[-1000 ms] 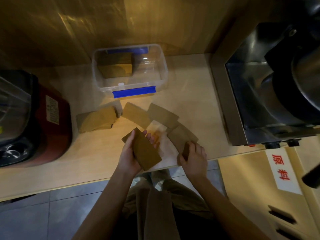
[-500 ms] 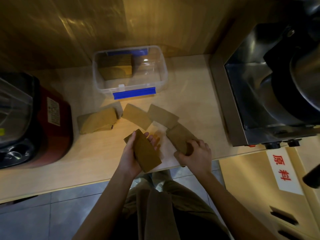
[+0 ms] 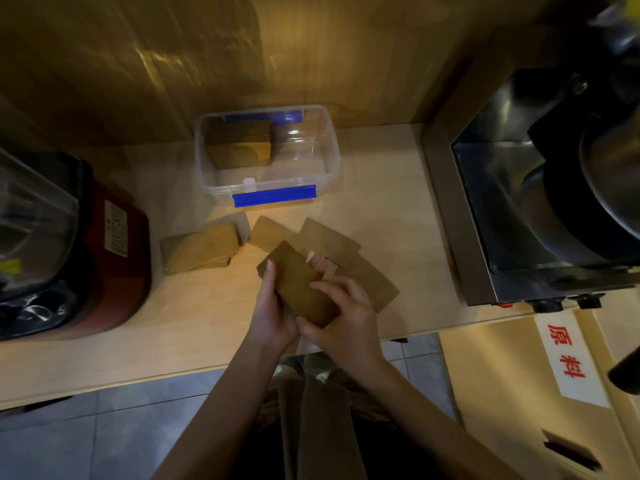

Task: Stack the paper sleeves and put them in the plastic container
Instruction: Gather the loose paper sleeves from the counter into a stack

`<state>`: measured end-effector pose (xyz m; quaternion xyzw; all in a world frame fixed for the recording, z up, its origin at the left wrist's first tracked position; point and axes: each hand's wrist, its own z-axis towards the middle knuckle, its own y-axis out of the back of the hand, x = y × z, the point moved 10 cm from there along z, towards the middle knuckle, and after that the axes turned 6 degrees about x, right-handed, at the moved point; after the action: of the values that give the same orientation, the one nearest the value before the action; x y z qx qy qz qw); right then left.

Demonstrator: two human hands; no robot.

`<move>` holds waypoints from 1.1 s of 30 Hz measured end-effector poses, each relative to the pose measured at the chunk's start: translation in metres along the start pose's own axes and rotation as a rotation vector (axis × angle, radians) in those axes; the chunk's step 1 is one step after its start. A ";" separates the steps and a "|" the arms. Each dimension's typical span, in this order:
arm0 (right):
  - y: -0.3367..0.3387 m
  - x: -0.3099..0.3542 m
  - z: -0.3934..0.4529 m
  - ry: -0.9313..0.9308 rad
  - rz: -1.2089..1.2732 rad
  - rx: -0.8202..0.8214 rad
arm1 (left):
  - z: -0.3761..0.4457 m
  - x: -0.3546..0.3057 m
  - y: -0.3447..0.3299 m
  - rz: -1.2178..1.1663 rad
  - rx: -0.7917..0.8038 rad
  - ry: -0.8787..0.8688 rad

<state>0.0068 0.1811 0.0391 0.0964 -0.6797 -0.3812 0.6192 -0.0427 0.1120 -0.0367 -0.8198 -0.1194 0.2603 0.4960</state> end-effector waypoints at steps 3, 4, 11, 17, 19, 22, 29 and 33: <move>-0.001 0.005 -0.002 0.096 -0.077 -0.016 | 0.004 -0.002 0.000 -0.005 0.005 -0.018; -0.004 0.003 -0.001 0.101 -0.090 0.010 | 0.004 -0.001 0.002 -0.012 -0.012 -0.012; -0.030 -0.013 0.005 -0.001 0.004 0.398 | 0.004 -0.007 0.010 -0.053 -0.082 -0.012; -0.016 -0.047 0.050 -0.181 0.267 0.422 | 0.000 -0.021 0.020 -0.036 -0.172 -0.062; -0.015 -0.060 0.069 -0.145 0.051 0.401 | -0.002 -0.025 0.021 -0.066 -0.188 -0.072; -0.028 -0.082 0.087 -0.163 -0.241 0.438 | -0.004 -0.030 0.023 -0.088 -0.210 -0.082; -0.057 -0.110 0.091 -0.187 -0.601 0.564 | -0.002 -0.027 0.026 -0.124 -0.274 -0.064; -0.063 -0.112 0.090 -0.181 -0.634 0.581 | 0.001 -0.027 0.029 -0.137 -0.307 -0.074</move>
<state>-0.0730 0.2407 -0.0823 0.4367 -0.7469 -0.3525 0.3568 -0.0673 0.0866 -0.0547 -0.8656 -0.2313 0.2347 0.3770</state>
